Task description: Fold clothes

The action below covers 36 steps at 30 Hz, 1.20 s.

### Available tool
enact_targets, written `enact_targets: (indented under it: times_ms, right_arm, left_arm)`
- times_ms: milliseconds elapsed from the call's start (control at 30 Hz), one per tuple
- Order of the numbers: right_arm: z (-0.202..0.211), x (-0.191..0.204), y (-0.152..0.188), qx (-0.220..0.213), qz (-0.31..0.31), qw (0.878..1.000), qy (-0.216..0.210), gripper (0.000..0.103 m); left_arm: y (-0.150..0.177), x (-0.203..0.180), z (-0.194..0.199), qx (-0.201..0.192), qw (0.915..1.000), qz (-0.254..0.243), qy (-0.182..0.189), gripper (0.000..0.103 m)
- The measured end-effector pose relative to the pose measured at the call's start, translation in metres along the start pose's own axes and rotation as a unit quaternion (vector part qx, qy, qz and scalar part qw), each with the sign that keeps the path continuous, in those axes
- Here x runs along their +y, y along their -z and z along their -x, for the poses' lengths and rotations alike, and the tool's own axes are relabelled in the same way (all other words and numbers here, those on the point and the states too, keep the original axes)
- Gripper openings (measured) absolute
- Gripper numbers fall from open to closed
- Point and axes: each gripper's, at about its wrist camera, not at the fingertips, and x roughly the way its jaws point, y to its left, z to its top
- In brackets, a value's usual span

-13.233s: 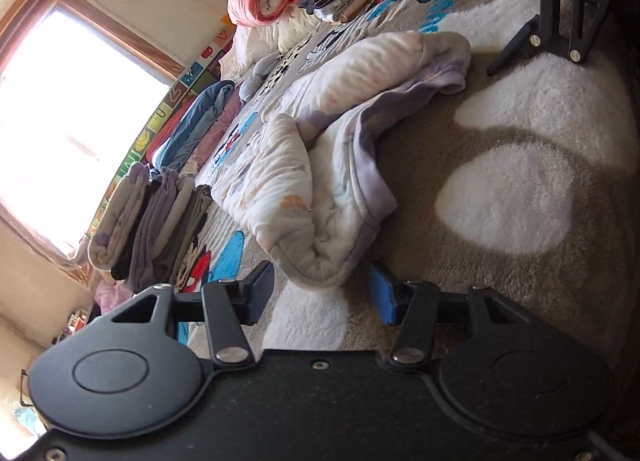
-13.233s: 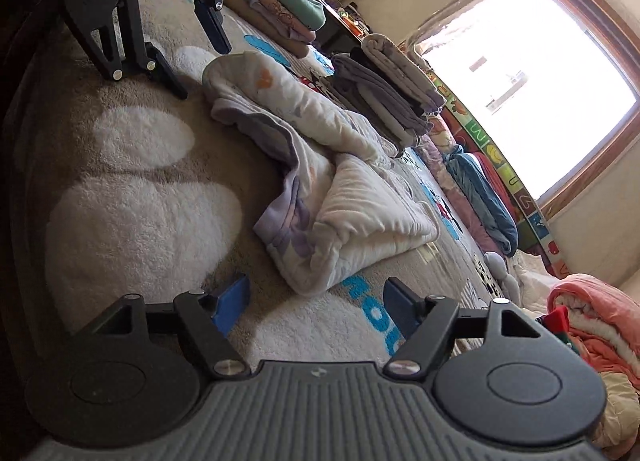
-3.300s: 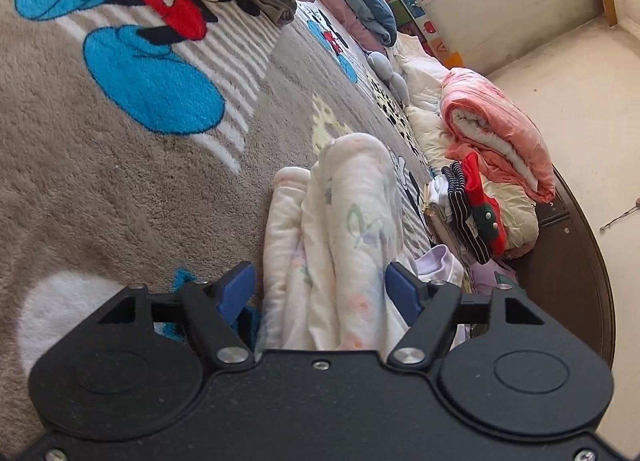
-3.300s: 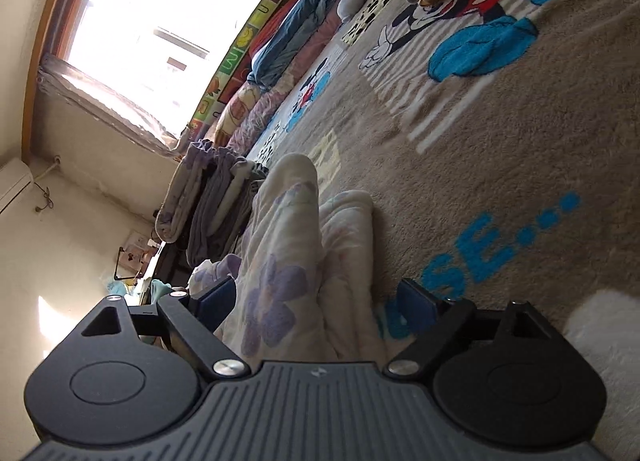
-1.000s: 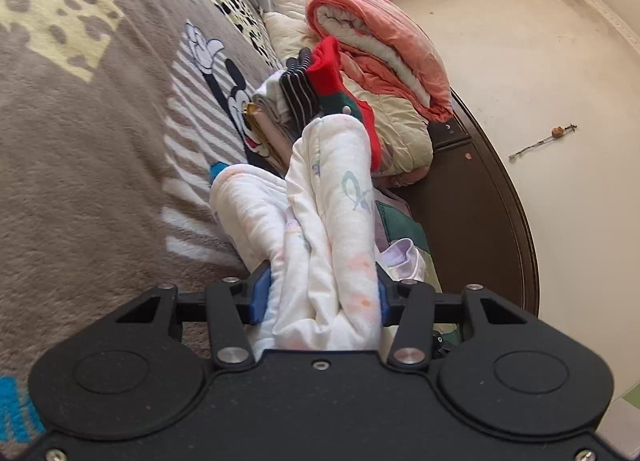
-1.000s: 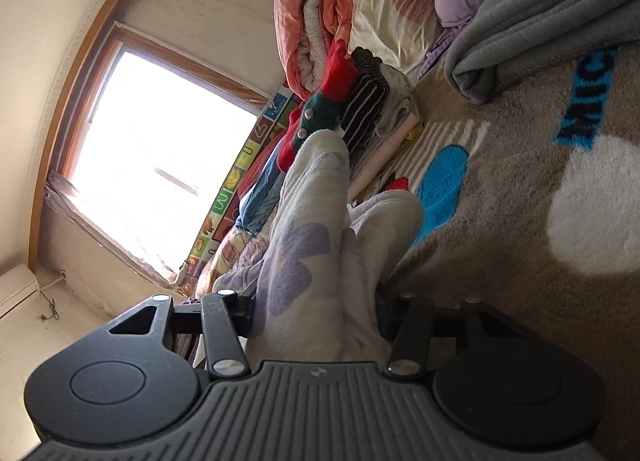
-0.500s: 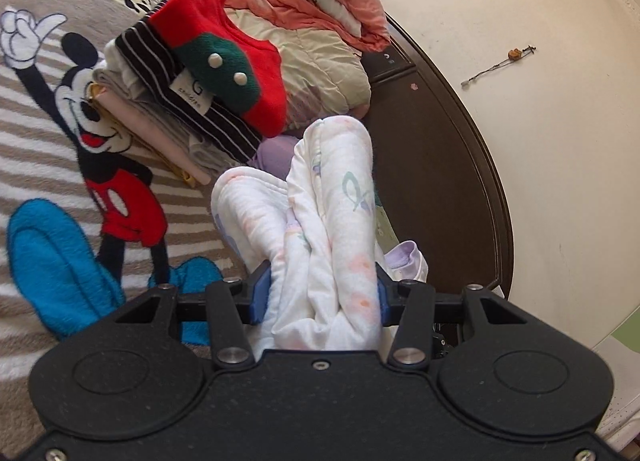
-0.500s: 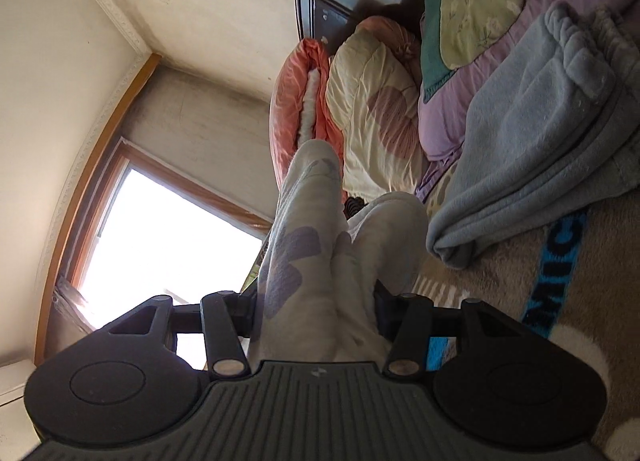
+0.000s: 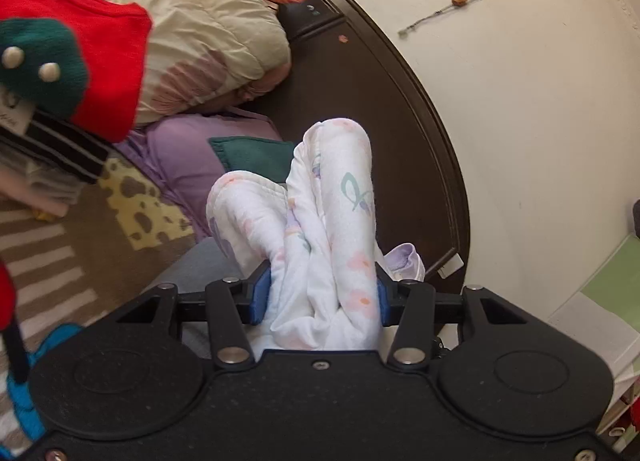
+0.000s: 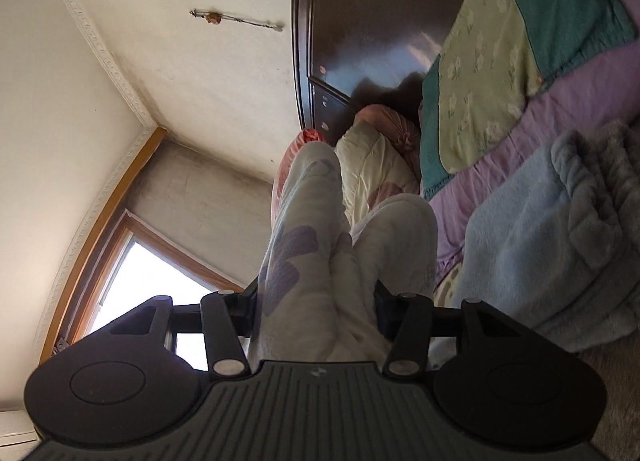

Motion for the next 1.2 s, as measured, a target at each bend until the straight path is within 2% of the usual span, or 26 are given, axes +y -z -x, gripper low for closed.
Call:
enact_targets:
  times_ms: [133,200,267,300,333,367,433,567,633,700,733,800,867,967,1067,1100,1133,1200]
  right_arm:
    - [0.000,-0.003,-0.024,-0.059,0.030,0.998,0.011,0.052]
    - [-0.002,-0.018,-0.030,-0.076,0.033,0.996,0.035,0.052]
    - [-0.006,-0.044,-0.031,-0.080,0.019,0.994,0.075,0.052]
    - [-0.009,-0.068,-0.028,-0.072,-0.012,0.991,0.114,0.052]
    - [-0.013,-0.093,-0.025,-0.063,-0.047,0.985,0.157,0.045]
    - [-0.016,-0.095,-0.026,-0.057,-0.040,0.984,0.165,0.039]
    - [-0.023,-0.093,-0.028,-0.047,-0.015,0.984,0.172,0.046]
    - [-0.026,-0.096,-0.030,-0.049,-0.013,0.983,0.176,0.046]
    - [-0.028,-0.094,-0.032,-0.046,-0.009,0.984,0.169,0.049]
    - [-0.030,-0.092,-0.034,-0.040,-0.005,0.985,0.170,0.049]
    - [-0.032,-0.093,-0.035,-0.036,-0.003,0.984,0.176,0.050]
    - [-0.024,-0.085,-0.032,-0.031,0.005,0.984,0.173,0.054]
    - [-0.015,-0.075,-0.033,-0.049,0.029,0.982,0.178,0.059]
    - [-0.001,-0.057,-0.036,-0.079,0.076,0.976,0.187,0.071]
    - [0.006,-0.038,-0.040,-0.097,0.127,0.970,0.185,0.074]
    - [0.008,-0.032,-0.040,-0.099,0.141,0.968,0.182,0.076]
    - [0.008,-0.027,-0.040,-0.096,0.152,0.967,0.178,0.077]
    - [0.011,-0.017,-0.035,-0.081,0.160,0.969,0.171,0.078]
  left_arm:
    - [-0.007,0.009,-0.046,0.018,0.9992,-0.018,0.032,0.047]
    - [0.002,0.037,-0.076,0.041,0.9990,0.015,-0.009,0.047]
    - [0.018,0.070,-0.103,0.082,0.9923,0.033,-0.087,0.047]
    - [0.027,0.089,-0.111,0.093,0.9878,0.051,-0.114,0.048]
    - [0.029,0.097,-0.109,0.081,0.9891,0.063,-0.105,0.050]
    - [0.027,0.099,-0.107,0.073,0.9898,0.071,-0.100,0.049]
    - [0.026,0.092,-0.102,0.074,0.9905,0.056,-0.101,0.048]
    - [0.018,0.086,-0.098,0.056,0.9935,0.056,-0.081,0.048]
    - [0.016,0.080,-0.104,0.062,0.9913,0.034,-0.111,0.049]
    - [0.015,0.073,-0.110,0.070,0.9869,0.010,-0.145,0.063]
    - [0.015,0.069,-0.107,0.063,0.9860,0.002,-0.154,0.065]
    - [0.013,0.061,-0.091,0.023,0.9872,-0.004,-0.158,0.065]
    - [0.012,0.055,-0.071,-0.018,0.9880,-0.004,-0.154,0.066]
    - [0.019,0.045,-0.043,-0.048,0.9882,-0.006,-0.145,0.067]
    - [0.035,0.031,-0.023,-0.044,0.9879,-0.011,-0.148,0.074]
    - [0.042,0.025,-0.018,-0.045,0.9872,-0.012,-0.153,0.079]
    - [0.048,0.019,-0.013,-0.045,0.9860,-0.014,-0.160,0.085]
    - [0.060,0.004,-0.003,-0.043,0.9833,-0.026,-0.175,0.089]
